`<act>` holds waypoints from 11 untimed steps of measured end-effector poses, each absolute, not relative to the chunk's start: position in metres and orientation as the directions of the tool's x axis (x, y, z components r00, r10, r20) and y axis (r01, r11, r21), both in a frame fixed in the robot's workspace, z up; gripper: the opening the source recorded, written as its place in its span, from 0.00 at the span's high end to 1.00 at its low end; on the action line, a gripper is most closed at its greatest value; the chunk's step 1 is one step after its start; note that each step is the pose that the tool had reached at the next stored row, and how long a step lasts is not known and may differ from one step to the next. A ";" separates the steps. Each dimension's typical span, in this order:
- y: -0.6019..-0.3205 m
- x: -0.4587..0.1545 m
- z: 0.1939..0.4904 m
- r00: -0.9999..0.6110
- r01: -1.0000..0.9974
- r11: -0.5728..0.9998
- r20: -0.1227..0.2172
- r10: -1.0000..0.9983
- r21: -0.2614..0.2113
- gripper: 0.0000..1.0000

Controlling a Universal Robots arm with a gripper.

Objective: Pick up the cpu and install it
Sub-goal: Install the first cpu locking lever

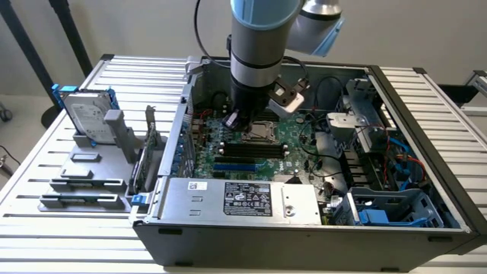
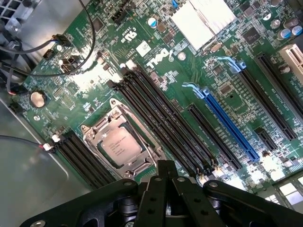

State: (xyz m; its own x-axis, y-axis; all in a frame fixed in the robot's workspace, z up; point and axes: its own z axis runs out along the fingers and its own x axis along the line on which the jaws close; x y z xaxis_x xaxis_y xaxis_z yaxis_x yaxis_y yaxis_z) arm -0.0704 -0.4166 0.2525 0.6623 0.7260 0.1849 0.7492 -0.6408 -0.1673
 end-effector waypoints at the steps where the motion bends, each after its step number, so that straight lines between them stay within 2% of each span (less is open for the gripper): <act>1: -0.417 -0.071 0.252 0.662 0.749 -0.641 0.186 0.726 -0.168 0.89; 11: -0.414 -0.074 0.239 0.662 0.749 -0.638 0.195 0.723 -0.176 0.89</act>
